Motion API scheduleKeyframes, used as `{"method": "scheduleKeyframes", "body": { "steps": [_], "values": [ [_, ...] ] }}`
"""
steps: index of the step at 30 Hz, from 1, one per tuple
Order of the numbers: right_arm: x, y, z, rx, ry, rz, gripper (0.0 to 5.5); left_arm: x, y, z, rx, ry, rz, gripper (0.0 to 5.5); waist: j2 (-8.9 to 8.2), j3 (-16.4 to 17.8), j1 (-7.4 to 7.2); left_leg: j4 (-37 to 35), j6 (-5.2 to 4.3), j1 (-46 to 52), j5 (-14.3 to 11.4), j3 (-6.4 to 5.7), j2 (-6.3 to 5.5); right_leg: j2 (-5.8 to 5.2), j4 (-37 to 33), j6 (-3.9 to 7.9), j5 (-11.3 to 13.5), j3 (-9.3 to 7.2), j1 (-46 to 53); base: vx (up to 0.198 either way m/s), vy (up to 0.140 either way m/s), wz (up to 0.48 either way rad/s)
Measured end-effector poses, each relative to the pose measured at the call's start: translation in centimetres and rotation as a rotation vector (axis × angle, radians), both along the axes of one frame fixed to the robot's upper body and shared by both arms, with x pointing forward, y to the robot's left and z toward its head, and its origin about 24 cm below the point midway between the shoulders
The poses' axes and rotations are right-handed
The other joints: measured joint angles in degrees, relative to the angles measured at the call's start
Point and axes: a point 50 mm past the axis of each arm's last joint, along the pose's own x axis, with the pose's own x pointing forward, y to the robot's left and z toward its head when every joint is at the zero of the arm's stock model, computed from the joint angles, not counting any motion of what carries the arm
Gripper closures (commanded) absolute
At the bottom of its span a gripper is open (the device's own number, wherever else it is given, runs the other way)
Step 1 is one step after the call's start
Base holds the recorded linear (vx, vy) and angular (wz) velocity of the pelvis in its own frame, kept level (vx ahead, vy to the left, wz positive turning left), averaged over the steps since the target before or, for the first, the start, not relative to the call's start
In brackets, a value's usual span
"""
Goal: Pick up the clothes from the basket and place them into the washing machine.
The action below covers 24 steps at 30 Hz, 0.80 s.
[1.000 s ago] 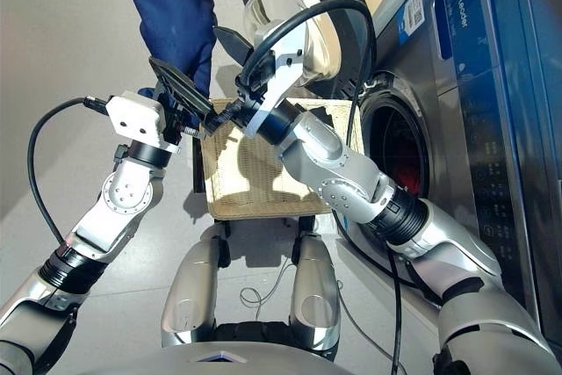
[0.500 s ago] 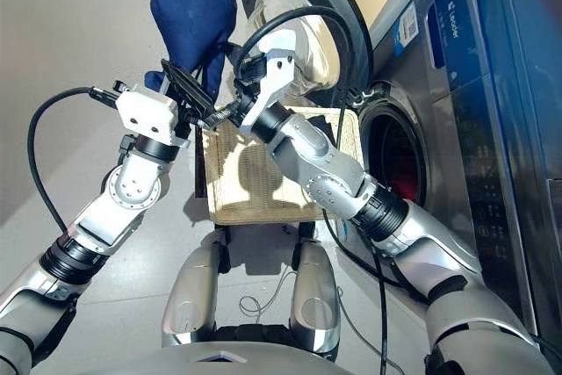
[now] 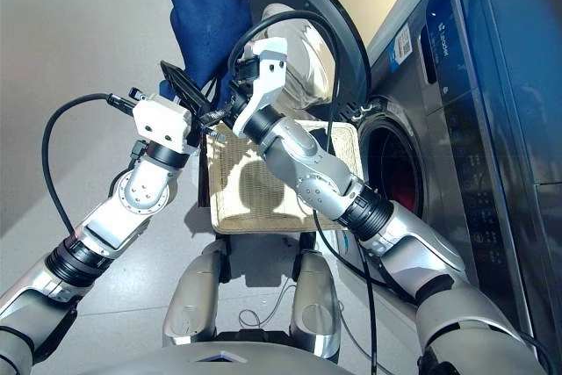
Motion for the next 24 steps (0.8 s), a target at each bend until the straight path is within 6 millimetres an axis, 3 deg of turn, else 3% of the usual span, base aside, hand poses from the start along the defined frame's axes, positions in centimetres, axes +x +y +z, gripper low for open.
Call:
{"method": "scheduleKeyframes", "body": {
  "steps": [3,5,6,7,9,11,12,24],
  "values": [
    [0.2,-0.2,0.0,-0.003,0.000,-0.024,0.00,0.0,0.0,0.0,-0.001,0.000,-0.001,5.50,-0.01,0.0,0.03,0.0,0.00,0.0,0.0,0.00,-0.01,0.00,0.0,0.01,0.0,0.00,0.0,0.000,0.000,0.000],
    [0.3,-0.4,0.0,-0.005,-0.001,-0.037,0.60,0.0,0.0,0.0,-0.001,0.000,-0.001,5.50,0.01,0.0,0.01,0.0,0.01,-0.2,0.0,-0.01,-0.02,0.00,0.0,0.00,0.0,-0.01,-0.2,0.000,0.000,0.000],
    [0.2,-0.4,0.1,-0.003,-0.005,-0.036,1.36,0.0,0.0,-0.1,0.001,0.003,-0.002,5.50,0.01,0.0,-0.02,0.0,0.01,-0.3,0.0,-0.02,-0.01,0.00,0.0,0.00,0.0,-0.01,-0.3,0.000,0.000,0.000],
    [0.2,-0.4,0.2,-0.004,-0.015,-0.035,2.87,0.0,0.0,-0.2,0.002,0.009,-0.001,5.50,0.01,0.0,-0.06,0.0,0.01,-0.3,0.0,-0.01,-0.01,0.00,0.0,0.00,0.0,-0.01,-0.3,0.000,0.000,0.000],
    [-0.1,-0.3,0.5,0.005,-0.030,-0.028,4.14,-0.1,0.0,-0.4,-0.004,0.020,-0.005,5.50,0.01,0.0,-0.04,0.0,0.01,-0.4,0.0,-0.02,-0.01,0.01,0.0,0.01,0.0,-0.03,-0.3,0.000,0.000,0.000],
    [0.0,-0.3,1.1,0.056,-0.026,-0.051,4.64,-0.2,-0.1,-0.3,-0.017,0.008,-0.008,5.50,0.01,0.0,-0.02,0.0,0.01,-0.4,0.0,-0.04,-0.03,0.00,0.0,0.01,0.0,-0.03,-0.3,0.000,0.000,0.000],
    [0.0,-0.2,1.2,0.071,-0.020,-0.061,5.37,-0.2,-0.1,-0.2,-0.021,0.002,-0.003,5.50,0.01,0.0,-0.05,0.0,0.01,-0.4,0.0,-0.03,-0.03,0.00,0.0,0.01,0.0,-0.03,-0.3,0.000,0.000,0.000],
    [-0.3,-0.2,0.8,0.104,-0.030,-0.115,5.50,-0.1,-0.2,-0.4,-0.011,0.004,-0.012,5.50,0.07,0.0,-0.10,0.1,0.01,-0.5,0.0,-0.08,-0.04,-0.01,0.0,0.01,0.0,-0.06,-0.3,0.000,0.000,0.000]
  ]
}}
